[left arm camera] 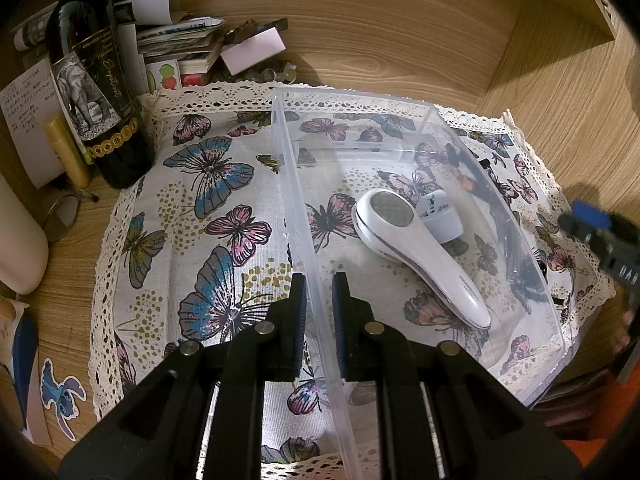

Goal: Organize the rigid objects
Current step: 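Grasp the black cone-shaped cap with the right gripper, then drop the black cap into the tray with the right gripper, then grasp the metal pen with the right gripper and lift it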

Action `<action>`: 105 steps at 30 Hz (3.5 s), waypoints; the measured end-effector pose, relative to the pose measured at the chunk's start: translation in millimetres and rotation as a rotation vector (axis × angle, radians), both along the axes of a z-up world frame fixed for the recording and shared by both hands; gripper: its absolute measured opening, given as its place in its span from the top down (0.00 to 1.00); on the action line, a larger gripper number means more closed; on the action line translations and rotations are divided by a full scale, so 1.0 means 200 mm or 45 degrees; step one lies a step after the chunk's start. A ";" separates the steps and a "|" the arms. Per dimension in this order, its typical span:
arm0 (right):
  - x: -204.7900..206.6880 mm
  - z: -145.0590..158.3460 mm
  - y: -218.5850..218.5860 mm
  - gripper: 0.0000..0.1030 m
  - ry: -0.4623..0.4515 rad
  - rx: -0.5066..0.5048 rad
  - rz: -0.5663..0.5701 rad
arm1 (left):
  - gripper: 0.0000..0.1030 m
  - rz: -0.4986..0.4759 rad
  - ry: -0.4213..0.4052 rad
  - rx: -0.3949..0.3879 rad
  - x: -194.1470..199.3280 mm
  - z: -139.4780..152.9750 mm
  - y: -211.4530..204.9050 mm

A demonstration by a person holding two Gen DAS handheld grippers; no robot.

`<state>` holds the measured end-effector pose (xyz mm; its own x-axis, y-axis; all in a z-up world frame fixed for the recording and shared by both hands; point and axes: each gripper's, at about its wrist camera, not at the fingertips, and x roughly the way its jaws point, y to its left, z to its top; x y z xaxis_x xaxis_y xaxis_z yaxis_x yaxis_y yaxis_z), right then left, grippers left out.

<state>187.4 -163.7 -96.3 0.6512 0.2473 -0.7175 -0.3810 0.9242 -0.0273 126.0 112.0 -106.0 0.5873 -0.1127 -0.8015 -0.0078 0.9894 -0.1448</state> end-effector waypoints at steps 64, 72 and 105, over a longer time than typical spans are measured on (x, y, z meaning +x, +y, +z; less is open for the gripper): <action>0.19 0.07 0.66 0.70 0.007 0.022 0.416 | 0.89 -0.008 -0.013 0.003 -0.02 0.02 0.00; 0.25 -0.03 0.71 0.70 0.101 -0.032 0.438 | 0.89 -0.005 -0.016 -0.002 -0.02 0.02 0.01; 0.05 0.08 0.09 0.53 -0.054 -0.026 0.067 | 0.89 -0.005 -0.021 0.002 -0.01 0.03 0.01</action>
<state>196.9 -146.6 -80.2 0.6677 0.2676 -0.6947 -0.4269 0.9021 -0.0628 124.2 114.7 -100.7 0.6001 -0.1137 -0.7918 -0.0018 0.9896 -0.1436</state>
